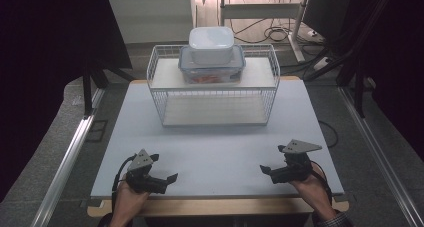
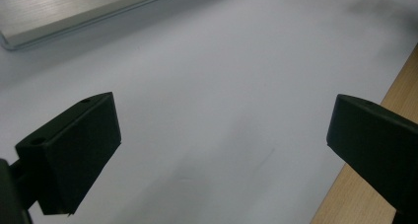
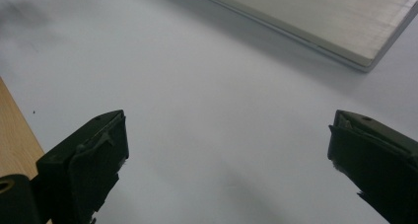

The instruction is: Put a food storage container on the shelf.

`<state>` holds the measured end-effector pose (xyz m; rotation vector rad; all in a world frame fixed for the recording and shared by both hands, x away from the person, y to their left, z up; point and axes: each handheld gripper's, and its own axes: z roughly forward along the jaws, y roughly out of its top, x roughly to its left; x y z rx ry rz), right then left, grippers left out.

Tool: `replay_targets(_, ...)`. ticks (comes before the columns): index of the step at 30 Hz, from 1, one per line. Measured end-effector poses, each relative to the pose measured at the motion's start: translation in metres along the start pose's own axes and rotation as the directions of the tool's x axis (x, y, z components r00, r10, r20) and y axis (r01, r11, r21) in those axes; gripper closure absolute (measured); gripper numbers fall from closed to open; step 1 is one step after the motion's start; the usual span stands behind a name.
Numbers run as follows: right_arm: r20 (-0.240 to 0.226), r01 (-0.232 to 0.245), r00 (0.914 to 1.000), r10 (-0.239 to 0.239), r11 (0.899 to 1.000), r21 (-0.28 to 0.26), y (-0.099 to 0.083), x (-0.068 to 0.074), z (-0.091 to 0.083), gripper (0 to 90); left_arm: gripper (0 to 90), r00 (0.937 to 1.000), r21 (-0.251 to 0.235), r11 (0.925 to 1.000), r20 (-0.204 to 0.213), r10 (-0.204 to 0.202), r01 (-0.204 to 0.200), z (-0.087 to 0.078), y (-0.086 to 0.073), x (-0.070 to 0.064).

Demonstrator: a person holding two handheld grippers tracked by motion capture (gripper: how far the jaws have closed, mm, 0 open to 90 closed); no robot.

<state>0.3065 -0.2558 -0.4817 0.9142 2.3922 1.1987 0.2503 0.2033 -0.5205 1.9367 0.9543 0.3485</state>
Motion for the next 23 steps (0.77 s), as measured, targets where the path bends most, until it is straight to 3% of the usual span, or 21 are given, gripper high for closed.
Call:
replay_targets(10,-0.004,0.005,1.0000,-0.004,0.998,0.068,-0.013,-0.001,0.009,1.9,0.0,0.9998,0.048,0.9986,0.006,-0.021,0.021,0.007,-0.006,0.004)
replay_targets(15,-0.015,-0.022,0.9996,0.024,0.995,0.099,-0.018,-0.004,0.014,1.6,0.0,0.9991,0.077,0.9962,0.015,-0.040,0.039,0.011,-0.009,0.006)
replay_targets(23,-0.021,-0.028,0.9993,0.030,0.992,0.127,-0.021,-0.006,0.018,1.6,0.0,0.9992,0.106,0.9937,0.015,-0.038,0.036,0.015,-0.010,0.006)
